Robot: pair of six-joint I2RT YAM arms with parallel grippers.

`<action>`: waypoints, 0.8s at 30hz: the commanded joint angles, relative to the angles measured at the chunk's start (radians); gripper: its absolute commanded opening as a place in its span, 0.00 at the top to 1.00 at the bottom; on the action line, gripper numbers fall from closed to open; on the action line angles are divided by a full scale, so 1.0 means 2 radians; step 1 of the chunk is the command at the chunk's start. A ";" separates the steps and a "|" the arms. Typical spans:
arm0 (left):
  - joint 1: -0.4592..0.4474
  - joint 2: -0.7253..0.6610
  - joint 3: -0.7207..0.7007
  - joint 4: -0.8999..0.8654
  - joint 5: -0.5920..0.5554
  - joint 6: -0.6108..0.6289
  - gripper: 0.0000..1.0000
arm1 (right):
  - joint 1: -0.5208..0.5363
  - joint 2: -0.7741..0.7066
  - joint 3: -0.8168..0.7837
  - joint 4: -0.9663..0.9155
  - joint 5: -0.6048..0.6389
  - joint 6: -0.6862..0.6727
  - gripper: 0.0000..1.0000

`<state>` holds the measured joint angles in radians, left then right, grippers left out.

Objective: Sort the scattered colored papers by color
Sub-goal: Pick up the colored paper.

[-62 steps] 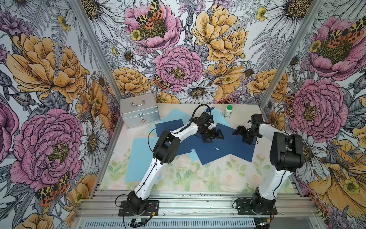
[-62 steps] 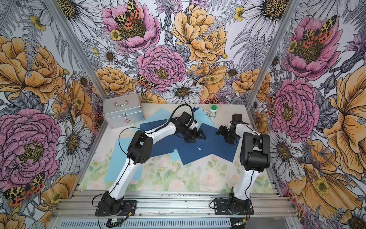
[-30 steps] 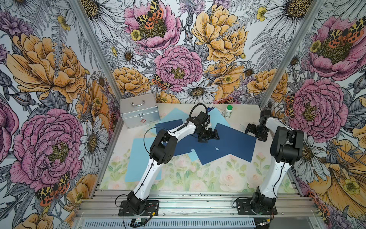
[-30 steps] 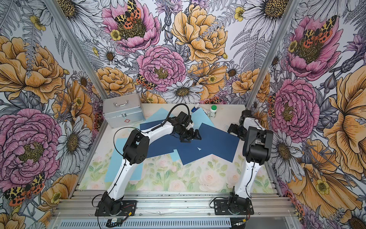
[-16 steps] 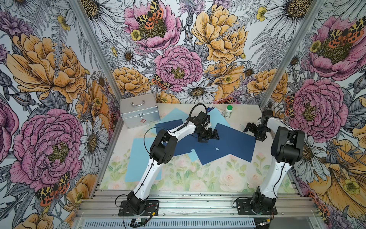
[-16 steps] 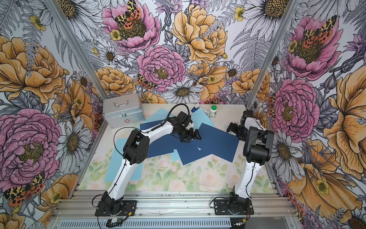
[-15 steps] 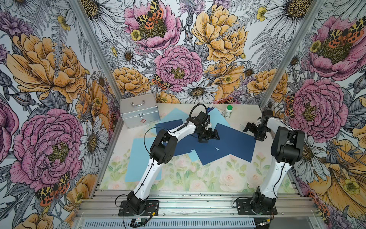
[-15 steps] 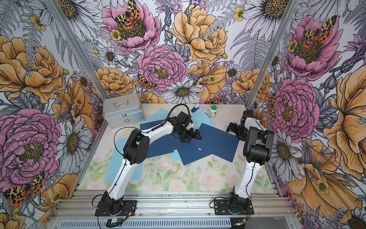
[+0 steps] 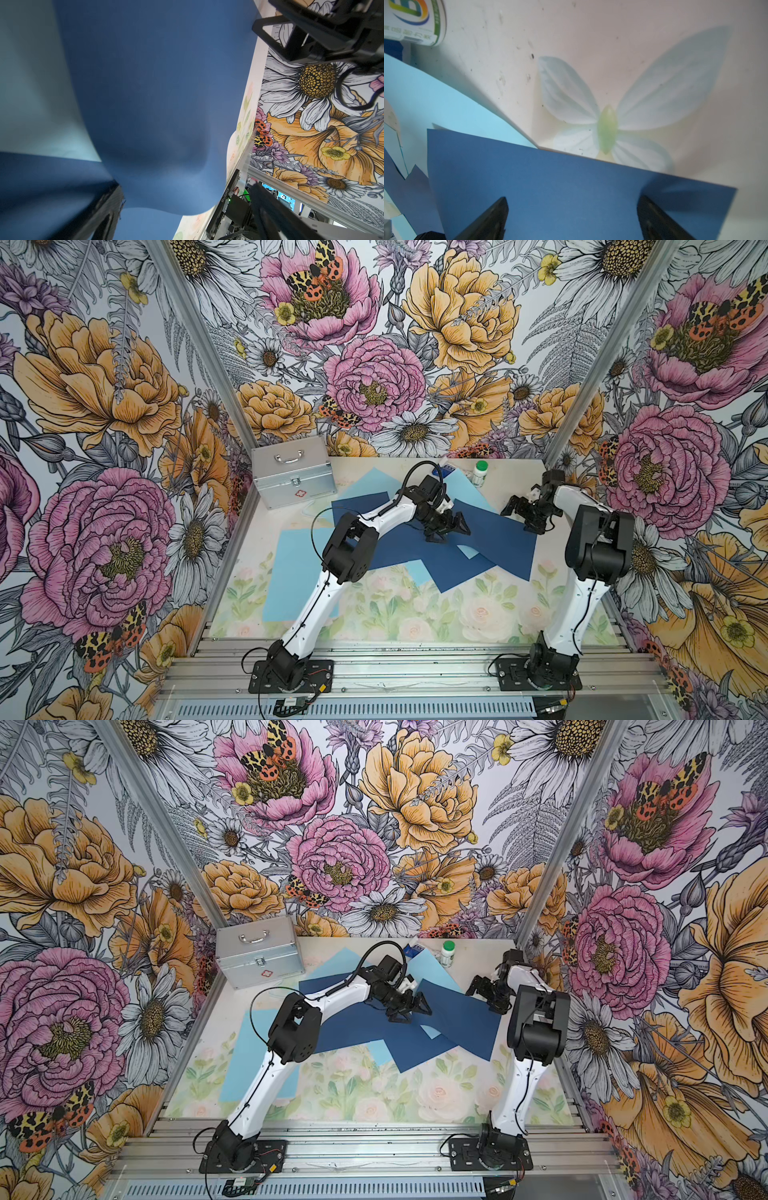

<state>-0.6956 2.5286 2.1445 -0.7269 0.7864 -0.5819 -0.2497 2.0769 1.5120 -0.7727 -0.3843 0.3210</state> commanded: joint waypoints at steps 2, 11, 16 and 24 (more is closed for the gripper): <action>-0.012 0.046 0.014 -0.031 0.004 -0.007 0.02 | 0.026 0.035 -0.031 -0.027 -0.048 0.011 0.03; -0.010 0.066 0.051 -0.030 0.018 -0.020 0.20 | 0.035 0.019 -0.051 -0.020 -0.053 0.011 0.04; -0.007 0.065 0.050 -0.030 0.019 -0.019 0.43 | 0.039 0.004 -0.057 -0.018 -0.057 0.011 0.05; 0.000 0.034 0.034 -0.031 -0.003 -0.002 0.62 | 0.042 -0.031 -0.058 -0.018 -0.065 0.013 0.05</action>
<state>-0.7036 2.6213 2.2356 -0.7666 0.8253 -0.6155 -0.1802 2.0247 1.4281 -0.7410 -0.4805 0.3317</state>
